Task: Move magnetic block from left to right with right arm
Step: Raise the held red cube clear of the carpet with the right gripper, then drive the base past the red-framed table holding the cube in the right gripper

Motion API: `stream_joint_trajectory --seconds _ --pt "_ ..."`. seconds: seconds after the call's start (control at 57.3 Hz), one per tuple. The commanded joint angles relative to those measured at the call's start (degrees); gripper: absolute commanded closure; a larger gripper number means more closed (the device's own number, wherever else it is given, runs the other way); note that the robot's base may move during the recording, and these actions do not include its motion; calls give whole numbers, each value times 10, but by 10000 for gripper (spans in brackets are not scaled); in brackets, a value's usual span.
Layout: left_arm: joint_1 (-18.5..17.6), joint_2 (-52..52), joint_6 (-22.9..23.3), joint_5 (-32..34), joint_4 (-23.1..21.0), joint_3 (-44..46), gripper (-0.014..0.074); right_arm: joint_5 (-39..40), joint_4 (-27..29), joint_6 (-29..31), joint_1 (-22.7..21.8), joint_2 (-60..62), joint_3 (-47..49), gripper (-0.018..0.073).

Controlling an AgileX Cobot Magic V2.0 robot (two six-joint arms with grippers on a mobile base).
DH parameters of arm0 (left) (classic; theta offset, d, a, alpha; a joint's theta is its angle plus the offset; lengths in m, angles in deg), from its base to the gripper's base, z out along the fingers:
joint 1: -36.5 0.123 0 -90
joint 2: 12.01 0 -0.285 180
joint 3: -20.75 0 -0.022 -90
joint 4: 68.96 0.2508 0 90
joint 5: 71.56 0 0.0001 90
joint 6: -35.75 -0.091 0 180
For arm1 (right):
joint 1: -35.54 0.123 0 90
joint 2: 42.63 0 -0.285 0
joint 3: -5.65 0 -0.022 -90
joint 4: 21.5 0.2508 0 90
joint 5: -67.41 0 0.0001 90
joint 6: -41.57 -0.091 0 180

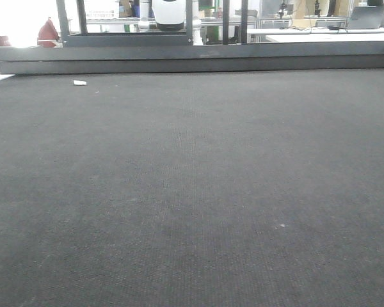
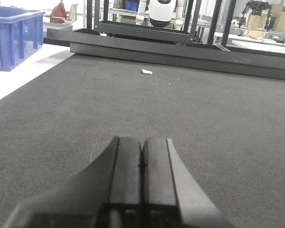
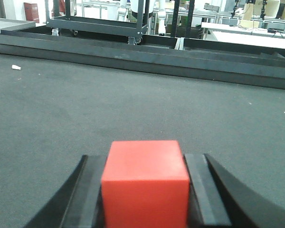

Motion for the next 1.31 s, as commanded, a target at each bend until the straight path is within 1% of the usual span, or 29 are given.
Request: stream_joint_trajectory --seconds 0.0,1.291 --pt "-4 -7 0 46 -1 -4 722 48 -5 4 -3 -5 16 204" --pt "-4 -7 0 46 -1 -4 722 48 -5 4 -3 -5 16 204"
